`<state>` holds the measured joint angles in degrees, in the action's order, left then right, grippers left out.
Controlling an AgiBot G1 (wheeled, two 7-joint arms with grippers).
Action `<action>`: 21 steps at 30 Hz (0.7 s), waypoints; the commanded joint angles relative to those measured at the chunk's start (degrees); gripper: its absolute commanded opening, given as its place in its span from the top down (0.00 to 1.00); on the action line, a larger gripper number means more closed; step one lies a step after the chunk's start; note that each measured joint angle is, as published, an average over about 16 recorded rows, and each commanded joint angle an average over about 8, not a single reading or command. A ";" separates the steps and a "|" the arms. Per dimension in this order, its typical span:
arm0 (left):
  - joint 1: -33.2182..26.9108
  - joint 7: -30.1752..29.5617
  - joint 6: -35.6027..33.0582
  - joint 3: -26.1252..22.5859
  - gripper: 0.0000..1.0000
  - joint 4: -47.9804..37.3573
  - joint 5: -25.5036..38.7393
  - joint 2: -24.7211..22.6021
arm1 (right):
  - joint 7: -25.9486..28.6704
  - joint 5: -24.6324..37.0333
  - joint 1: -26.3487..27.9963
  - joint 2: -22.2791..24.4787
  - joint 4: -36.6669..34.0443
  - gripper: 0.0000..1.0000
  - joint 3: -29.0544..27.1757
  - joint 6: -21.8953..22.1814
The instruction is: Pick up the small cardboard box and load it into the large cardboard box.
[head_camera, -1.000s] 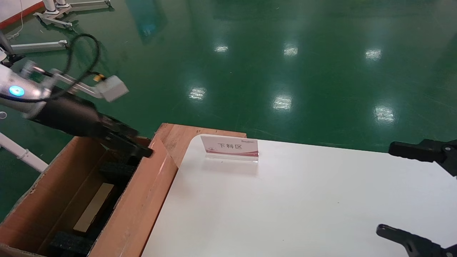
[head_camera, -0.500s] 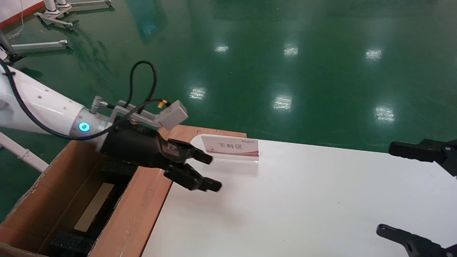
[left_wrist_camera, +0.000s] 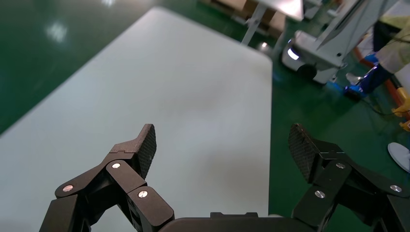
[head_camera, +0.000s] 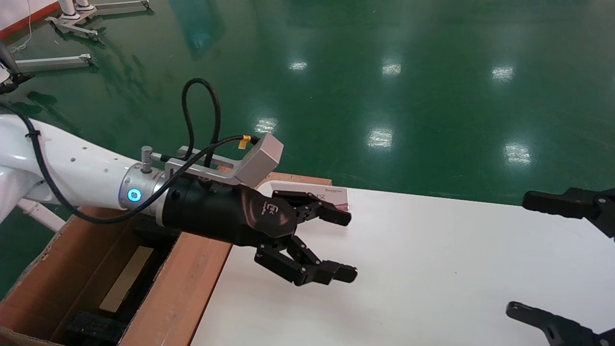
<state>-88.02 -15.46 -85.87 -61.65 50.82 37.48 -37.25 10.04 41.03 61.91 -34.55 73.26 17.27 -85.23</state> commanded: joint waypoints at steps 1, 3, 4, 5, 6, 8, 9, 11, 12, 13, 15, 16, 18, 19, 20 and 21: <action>2.44 0.43 0.02 4.20 0.00 2.10 0.40 0.21 | 0.00 0.00 0.00 0.00 0.00 1.00 0.01 0.00; 4.93 0.88 0.03 8.50 0.00 4.24 0.82 0.41 | -0.01 -0.01 0.00 0.00 0.00 1.00 0.01 0.00; 6.13 1.09 0.04 10.57 0.00 5.27 1.01 0.52 | -0.01 -0.01 0.00 0.01 0.00 1.00 0.01 0.01; 7.37 1.31 0.05 12.71 0.00 6.34 1.22 0.62 | -0.01 -0.01 0.00 0.01 0.00 1.00 0.02 0.01; 8.61 1.53 0.06 14.85 0.00 7.41 1.43 0.73 | -0.01 -0.01 0.00 0.01 0.00 1.00 0.02 0.01; 11.06 1.97 0.07 19.07 0.00 9.51 1.83 0.93 | -0.01 -0.02 0.01 0.01 0.00 1.00 0.02 0.01; 12.31 2.19 0.08 21.22 0.00 10.59 2.04 1.04 | -0.01 -0.02 0.01 0.01 0.00 1.00 0.03 0.01; 14.75 2.62 0.10 25.43 0.00 12.68 2.44 1.24 | -0.02 -0.02 0.01 0.01 0.00 1.00 0.03 0.01; 15.99 2.84 0.11 27.57 0.00 13.76 2.65 1.35 | -0.02 -0.02 0.01 0.01 0.00 1.00 0.03 0.01; 17.18 3.05 0.11 29.63 0.00 14.78 2.85 1.45 | -0.02 -0.03 0.01 0.02 0.00 1.00 0.04 0.02; 19.63 3.49 0.13 33.85 0.00 16.89 3.25 1.65 | -0.02 -0.03 0.01 0.02 0.00 0.99 0.04 0.02; 20.82 3.70 0.14 35.91 0.00 17.91 3.45 1.75 | -0.02 -0.03 0.01 0.02 0.00 0.86 0.05 0.02; 23.03 4.09 0.15 39.72 0.00 19.81 3.81 1.94 | -0.02 -0.03 0.01 0.02 0.00 0.61 0.05 0.02; 23.81 4.23 0.16 41.07 0.00 20.49 3.94 2.00 | -0.03 -0.04 0.01 0.02 0.00 0.49 0.05 0.02; 24.82 4.41 0.15 42.81 0.00 21.33 4.10 2.08 | -0.03 -0.04 0.01 0.02 0.00 0.36 0.05 0.02; 25.77 4.55 0.15 44.47 0.00 22.12 4.24 2.16 | -0.03 -0.04 0.01 0.02 -0.01 0.24 0.05 0.03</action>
<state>-63.04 -11.07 -85.74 -18.52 72.24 41.60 -35.16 10.01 40.99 61.91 -34.52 73.26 17.32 -85.19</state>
